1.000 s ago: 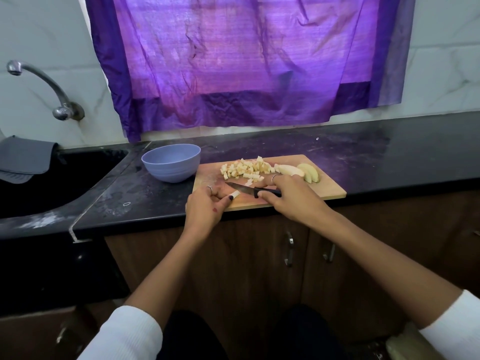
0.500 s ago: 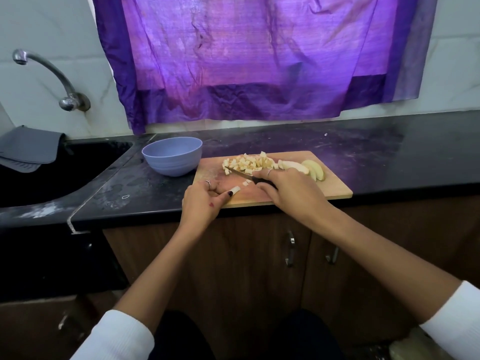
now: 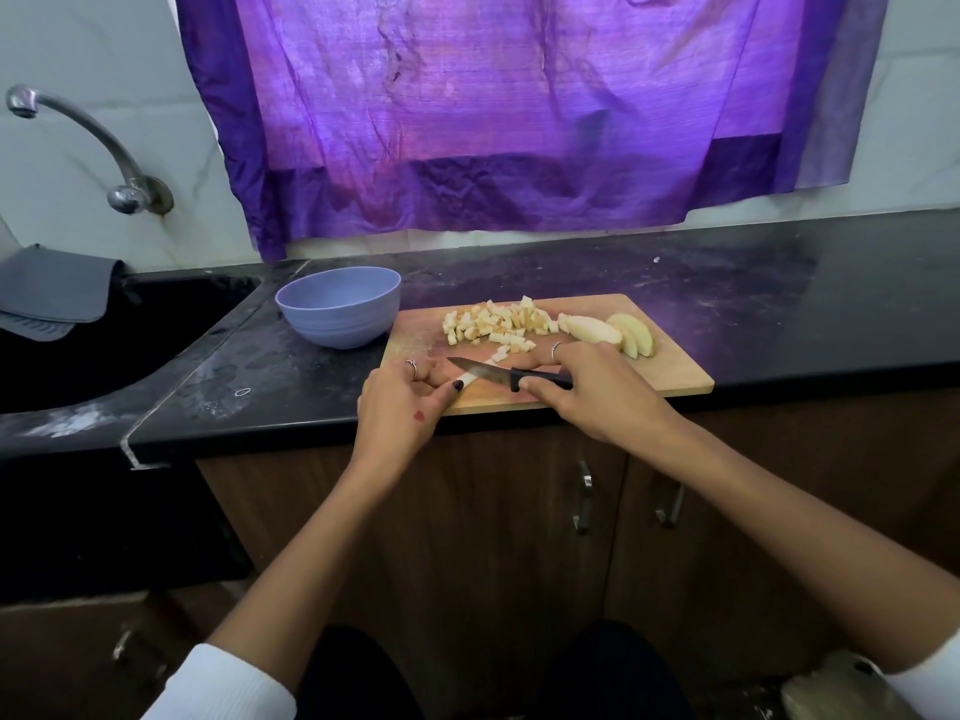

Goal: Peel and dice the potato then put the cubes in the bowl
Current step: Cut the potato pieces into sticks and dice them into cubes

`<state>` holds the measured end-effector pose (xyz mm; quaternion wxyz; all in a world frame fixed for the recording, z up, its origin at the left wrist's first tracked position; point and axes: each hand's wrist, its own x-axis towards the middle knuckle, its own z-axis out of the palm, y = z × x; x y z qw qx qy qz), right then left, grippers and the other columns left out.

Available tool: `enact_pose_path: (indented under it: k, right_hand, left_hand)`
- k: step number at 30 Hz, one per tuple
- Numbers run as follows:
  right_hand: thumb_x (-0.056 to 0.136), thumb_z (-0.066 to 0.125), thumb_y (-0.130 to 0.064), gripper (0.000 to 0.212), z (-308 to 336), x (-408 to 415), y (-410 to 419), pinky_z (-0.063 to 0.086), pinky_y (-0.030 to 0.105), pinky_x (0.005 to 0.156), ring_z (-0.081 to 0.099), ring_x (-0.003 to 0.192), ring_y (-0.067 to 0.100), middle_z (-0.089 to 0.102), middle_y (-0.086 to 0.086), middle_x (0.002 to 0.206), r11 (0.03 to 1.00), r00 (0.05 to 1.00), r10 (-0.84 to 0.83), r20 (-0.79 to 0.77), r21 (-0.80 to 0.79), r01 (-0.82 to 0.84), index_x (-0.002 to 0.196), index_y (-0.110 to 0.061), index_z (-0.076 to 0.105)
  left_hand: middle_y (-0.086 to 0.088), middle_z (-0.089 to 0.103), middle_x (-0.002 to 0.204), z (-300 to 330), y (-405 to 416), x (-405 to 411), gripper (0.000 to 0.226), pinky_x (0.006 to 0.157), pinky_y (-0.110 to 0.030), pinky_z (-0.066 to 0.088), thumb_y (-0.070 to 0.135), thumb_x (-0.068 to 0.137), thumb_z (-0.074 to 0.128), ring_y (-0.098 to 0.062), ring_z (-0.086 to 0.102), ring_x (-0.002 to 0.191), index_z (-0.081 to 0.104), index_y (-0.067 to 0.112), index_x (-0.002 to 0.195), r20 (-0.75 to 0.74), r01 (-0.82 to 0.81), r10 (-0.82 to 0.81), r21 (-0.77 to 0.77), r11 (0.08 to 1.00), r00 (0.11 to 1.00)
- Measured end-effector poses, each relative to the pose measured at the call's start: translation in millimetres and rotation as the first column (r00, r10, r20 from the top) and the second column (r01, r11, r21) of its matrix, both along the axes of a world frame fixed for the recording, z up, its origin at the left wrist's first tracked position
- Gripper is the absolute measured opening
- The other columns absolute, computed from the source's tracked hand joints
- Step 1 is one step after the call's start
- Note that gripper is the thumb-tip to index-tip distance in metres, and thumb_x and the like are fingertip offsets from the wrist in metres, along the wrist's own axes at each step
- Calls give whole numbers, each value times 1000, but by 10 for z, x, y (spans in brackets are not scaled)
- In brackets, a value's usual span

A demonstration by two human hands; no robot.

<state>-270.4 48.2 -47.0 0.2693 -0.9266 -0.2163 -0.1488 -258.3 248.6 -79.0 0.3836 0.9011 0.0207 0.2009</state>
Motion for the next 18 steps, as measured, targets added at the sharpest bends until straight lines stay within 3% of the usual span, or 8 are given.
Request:
enact_pose_path:
  k: [5,9,11,14,18]
  right_hand:
    - [93,59,-30,31,15,-38,33,43,21,72,55,98,9,62,-1,119,996,999,21,31,-88,-19,124,-28,61]
    - [98,49,-32,37,-37,-68,47,43,26,68,60,101,17,62,-2,118,923,960,11,280,-372,98,135,-38,48]
    - [98,49,-32,36,-16,-56,12,39,24,66,59,103,15,62,-4,120,952,964,-20,265,-288,99,134,-35,50]
    - [96,55,-31,33,22,-52,14,32,17,57,49,83,6,63,-5,104,995,989,-44,139,-79,56,129,-28,58]
    - [93,58,-34,36,-22,-53,71,47,25,68,55,85,9,65,1,109,996,998,-1,65,-91,7,128,-29,58]
  left_hand:
    - [1,68,104,28,-25,-23,12,93,-43,47,30,84,71,-17,58,102,68,20,78,0,5,-5,-14,1000,1000]
    - [-4,68,107,10,-3,-6,21,94,-45,45,34,84,71,-21,56,107,70,13,82,-14,-12,12,0,1000,1000]
    - [-6,68,106,4,2,-2,24,93,-42,46,36,84,70,-20,56,106,72,11,87,-22,-13,13,4,1000,1000]
    - [-5,68,108,-1,22,-16,22,90,-38,47,33,86,69,-19,57,104,74,13,94,-15,1,-1,-8,1000,1000]
    - [-2,68,104,18,11,-39,19,82,-27,42,28,85,71,-14,57,101,74,15,98,18,4,-4,-52,999,1000]
